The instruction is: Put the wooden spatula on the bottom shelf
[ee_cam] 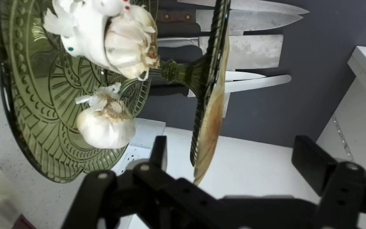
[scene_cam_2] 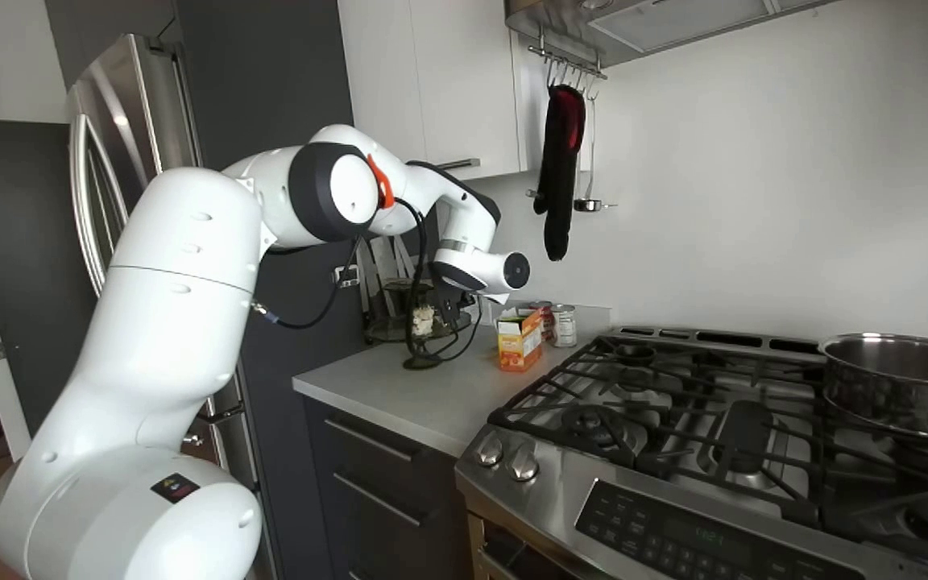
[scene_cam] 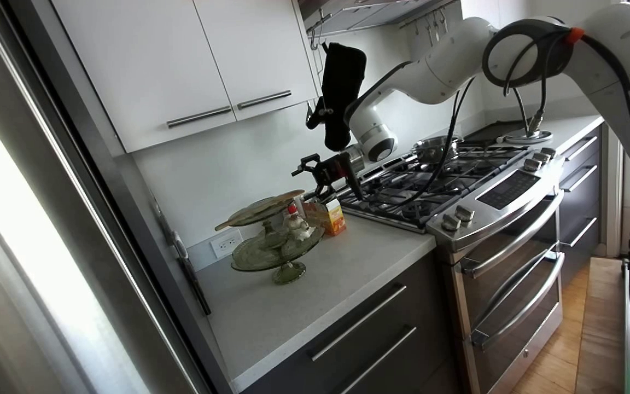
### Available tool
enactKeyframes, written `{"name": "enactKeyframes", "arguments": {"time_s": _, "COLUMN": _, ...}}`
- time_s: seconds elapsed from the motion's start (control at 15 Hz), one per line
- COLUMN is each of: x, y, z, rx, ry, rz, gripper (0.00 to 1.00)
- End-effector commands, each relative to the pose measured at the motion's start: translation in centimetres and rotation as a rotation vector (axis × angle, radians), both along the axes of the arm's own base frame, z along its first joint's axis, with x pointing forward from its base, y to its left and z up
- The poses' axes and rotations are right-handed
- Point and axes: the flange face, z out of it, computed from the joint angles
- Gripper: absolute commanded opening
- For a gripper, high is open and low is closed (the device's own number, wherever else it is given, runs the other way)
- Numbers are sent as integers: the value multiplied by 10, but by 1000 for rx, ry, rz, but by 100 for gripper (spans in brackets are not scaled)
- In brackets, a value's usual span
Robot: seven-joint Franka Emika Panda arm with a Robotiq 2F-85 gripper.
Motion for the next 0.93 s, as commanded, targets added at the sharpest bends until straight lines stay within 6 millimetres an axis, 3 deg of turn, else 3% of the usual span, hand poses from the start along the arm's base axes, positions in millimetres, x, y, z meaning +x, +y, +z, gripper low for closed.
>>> {"name": "enactKeyframes", "arguments": {"time_s": 0.0, "x": 10, "y": 2, "z": -8, "rx": 97, "ry": 7, "rz": -3, "gripper": 100}}
{"name": "enactKeyframes", "arguments": {"time_s": 0.2, "x": 13, "y": 4, "z": -13, "rx": 144, "ry": 7, "rz": -8, "gripper": 90}}
{"name": "enactKeyframes", "arguments": {"time_s": 0.33, "x": 16, "y": 2, "z": -16, "rx": 172, "ry": 2, "rz": -26, "gripper": 72}}
{"name": "enactKeyframes", "arguments": {"time_s": 0.47, "x": 18, "y": 0, "z": -18, "rx": 195, "ry": 0, "rz": -38, "gripper": 66}}
{"name": "enactKeyframes", "arguments": {"time_s": 0.6, "x": 18, "y": -2, "z": -19, "rx": 212, "ry": 2, "rz": -46, "gripper": 49}}
{"name": "enactKeyframes", "arguments": {"time_s": 0.87, "x": 17, "y": -4, "z": -19, "rx": 225, "ry": 6, "rz": -51, "gripper": 37}}
